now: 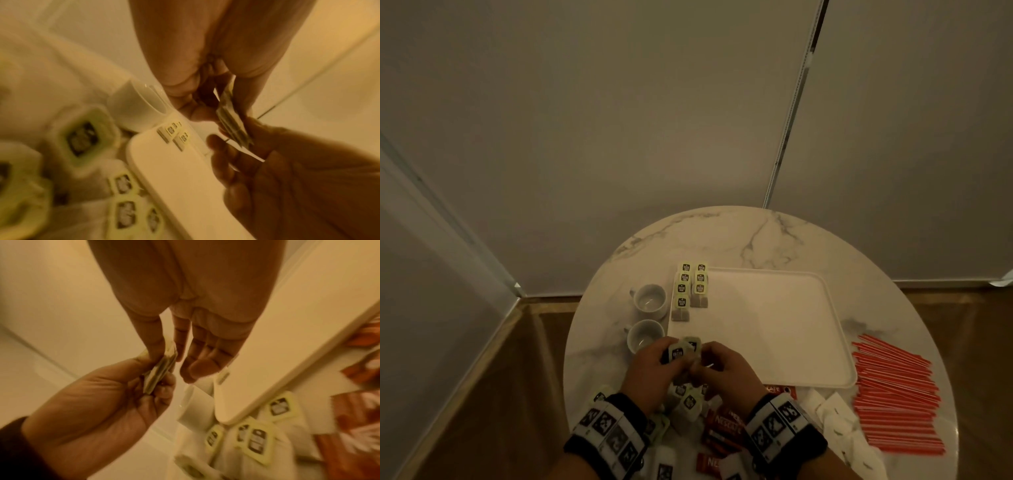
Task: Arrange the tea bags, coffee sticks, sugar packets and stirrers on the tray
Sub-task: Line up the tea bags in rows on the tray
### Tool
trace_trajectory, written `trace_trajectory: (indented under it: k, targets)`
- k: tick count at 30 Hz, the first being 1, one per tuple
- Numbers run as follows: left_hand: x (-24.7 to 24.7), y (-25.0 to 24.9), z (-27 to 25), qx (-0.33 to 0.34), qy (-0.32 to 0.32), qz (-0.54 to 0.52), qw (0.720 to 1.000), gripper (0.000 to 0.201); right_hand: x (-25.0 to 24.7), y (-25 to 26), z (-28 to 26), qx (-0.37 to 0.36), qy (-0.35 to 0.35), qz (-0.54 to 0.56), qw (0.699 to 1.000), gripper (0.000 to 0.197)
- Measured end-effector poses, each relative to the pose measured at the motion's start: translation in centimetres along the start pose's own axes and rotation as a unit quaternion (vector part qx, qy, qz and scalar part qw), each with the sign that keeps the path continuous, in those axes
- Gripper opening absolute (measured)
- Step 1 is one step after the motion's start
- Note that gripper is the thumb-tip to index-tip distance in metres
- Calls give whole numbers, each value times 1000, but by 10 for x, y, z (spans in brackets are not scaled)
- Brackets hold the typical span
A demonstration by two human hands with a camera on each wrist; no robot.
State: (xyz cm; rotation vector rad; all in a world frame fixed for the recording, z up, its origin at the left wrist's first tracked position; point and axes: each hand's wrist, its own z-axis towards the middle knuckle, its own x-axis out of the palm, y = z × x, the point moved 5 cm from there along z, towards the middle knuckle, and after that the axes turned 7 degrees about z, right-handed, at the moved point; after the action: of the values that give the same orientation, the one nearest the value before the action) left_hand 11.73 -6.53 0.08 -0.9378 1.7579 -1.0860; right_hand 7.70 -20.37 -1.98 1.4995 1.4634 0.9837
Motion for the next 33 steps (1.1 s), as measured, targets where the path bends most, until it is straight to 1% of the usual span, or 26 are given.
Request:
trace_trajectory:
  k: [2, 4, 7, 10, 14, 17, 19, 21, 24, 27, 29, 33]
  targets:
    - [4, -7, 2, -6, 7, -50, 999, 8, -4, 8, 1, -14, -25, 74, 997, 13]
    - [7, -8, 4, -15, 3, -69, 998, 13, -8, 15, 4, -16, -40, 124, 991, 17]
    - [14, -8, 8, -43, 14, -137, 990, 18, -10, 25, 7, -8, -35, 187, 982, 14]
    - [16, -6, 13, -64, 5, -186, 980, 19, -16, 27, 13, 14, -36, 200, 979, 8]
    - [16, -3, 21, -73, -15, -198, 977, 19, -25, 25, 23, 42, -40, 211, 976, 9]
    - [12, 1, 29, -83, -43, -194, 977, 15, -31, 26, 34, 48, -60, 224, 972, 10]
    - [8, 0, 32, -90, -56, -198, 974, 13, -37, 27, 46, 47, -86, 230, 968, 10]
    - [4, 1, 33, -93, -61, -194, 975, 12, -46, 25, 65, 49, -129, 203, 969, 12]
    - [-3, 8, 35, -98, -65, -156, 981, 12, -56, 15, 97, 75, -178, 92, 977, 21]
    - [-6, 14, 34, -93, -53, -131, 986, 12, -53, 7, 124, 103, -173, 11, 980, 23]
    - [-6, 14, 30, -89, -38, -119, 988, 10, -53, 4, 138, 107, -175, -39, 978, 24]
    - [-5, 9, 24, -79, -14, -120, 990, 18, -55, -1, 156, 115, -183, -109, 970, 23]
